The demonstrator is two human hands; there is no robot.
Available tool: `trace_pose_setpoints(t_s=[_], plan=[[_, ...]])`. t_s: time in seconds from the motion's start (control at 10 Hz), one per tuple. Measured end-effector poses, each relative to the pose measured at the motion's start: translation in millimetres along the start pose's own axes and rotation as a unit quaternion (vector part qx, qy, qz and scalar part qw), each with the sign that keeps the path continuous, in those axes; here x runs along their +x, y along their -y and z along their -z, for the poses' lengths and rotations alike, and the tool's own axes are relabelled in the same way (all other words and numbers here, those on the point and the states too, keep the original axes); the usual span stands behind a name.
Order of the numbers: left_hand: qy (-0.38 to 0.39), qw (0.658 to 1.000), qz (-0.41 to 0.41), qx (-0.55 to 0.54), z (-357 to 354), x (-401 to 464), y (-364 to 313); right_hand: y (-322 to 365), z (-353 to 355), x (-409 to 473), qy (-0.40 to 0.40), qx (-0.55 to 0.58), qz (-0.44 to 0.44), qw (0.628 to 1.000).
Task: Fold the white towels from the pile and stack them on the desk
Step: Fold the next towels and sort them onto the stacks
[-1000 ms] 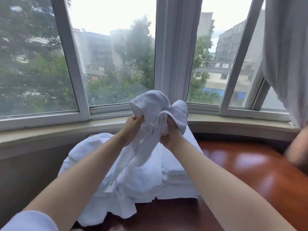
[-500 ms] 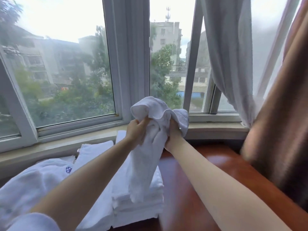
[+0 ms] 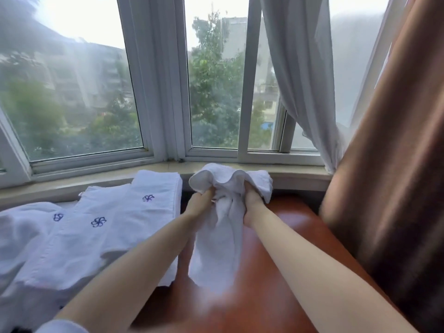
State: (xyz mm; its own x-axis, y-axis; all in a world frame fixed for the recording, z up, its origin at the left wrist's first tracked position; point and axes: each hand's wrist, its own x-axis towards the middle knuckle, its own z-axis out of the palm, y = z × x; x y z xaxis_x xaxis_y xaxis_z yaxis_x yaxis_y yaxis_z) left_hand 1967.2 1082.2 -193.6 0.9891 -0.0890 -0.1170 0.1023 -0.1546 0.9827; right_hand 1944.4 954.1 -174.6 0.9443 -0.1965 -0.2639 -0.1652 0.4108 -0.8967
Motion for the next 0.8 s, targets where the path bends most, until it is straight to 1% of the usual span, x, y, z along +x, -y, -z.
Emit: trace_pose_setpoints(t_s=[0.1,0.2,0.3,0.4,0.5,0.6,0.7,0.8], plan=[[0.065,0.994,0.087,-0.005,-29.6,-14.4,20.7,-27.4,61.2,5.2,-0.022,-0.146,0.017,0.989],[0.157,0.965,0.209,0.021,-49.9,-31.1,35.7,-19.1,83.0,4.8,-0.127,-0.244,-0.192,0.942],[0.201,0.951,0.236,-0.013,-58.6,-28.7,37.4,-13.6,73.4,17.3,-0.106,-0.249,-0.13,0.954],[0.118,0.961,0.212,-0.13,-53.9,-5.0,25.1,11.8,71.0,33.9,-0.08,-0.179,0.018,0.98],[0.051,0.975,0.211,-0.037,-49.4,21.0,39.9,10.8,85.6,51.6,-0.016,-0.12,-0.049,0.991],[0.057,0.953,0.288,0.07,-43.9,14.2,95.3,-46.2,122.0,49.7,0.016,-0.222,-0.181,0.958],[0.105,0.917,0.372,0.097,-49.4,-6.9,150.8,-116.8,148.6,32.2,0.034,-0.304,-0.274,0.912],[0.067,0.916,0.382,0.099,-65.1,-24.4,191.2,-165.2,169.1,27.7,0.059,-0.52,-0.206,0.827]])
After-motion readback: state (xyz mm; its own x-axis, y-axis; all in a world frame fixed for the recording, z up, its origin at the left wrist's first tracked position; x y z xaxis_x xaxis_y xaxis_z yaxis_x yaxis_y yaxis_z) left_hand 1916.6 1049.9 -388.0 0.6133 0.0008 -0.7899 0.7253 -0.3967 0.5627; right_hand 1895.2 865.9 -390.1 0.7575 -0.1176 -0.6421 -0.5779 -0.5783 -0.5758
